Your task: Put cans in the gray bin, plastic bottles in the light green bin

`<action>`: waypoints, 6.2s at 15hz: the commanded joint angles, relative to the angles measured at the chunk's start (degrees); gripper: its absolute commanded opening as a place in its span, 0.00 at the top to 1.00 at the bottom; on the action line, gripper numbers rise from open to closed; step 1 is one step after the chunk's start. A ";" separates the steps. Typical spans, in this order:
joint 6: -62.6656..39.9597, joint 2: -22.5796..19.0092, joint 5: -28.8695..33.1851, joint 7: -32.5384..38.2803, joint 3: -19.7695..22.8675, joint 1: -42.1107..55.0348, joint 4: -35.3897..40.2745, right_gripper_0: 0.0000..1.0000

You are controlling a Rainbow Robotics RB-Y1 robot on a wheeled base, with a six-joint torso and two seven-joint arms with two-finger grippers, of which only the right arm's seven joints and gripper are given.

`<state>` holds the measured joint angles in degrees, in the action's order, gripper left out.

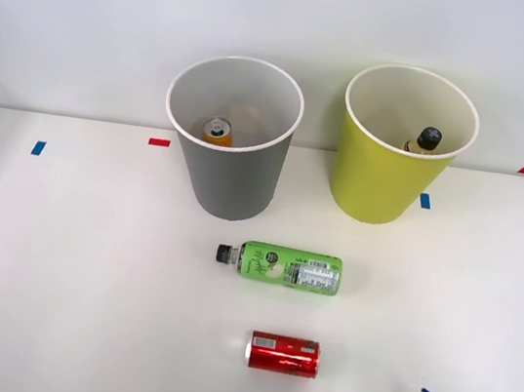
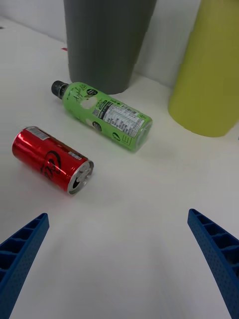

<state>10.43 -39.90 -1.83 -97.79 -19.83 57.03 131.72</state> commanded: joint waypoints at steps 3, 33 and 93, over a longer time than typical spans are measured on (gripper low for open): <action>-5.59 -12.74 0.51 -0.47 -2.32 -7.37 3.98 0.04; -58.77 -24.17 -6.96 1.02 -32.20 -58.44 16.11 0.08; -94.19 10.63 -18.83 -17.17 -35.01 -83.49 -11.75 0.89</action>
<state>-83.73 -29.18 -20.56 -114.84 -54.89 -26.45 120.02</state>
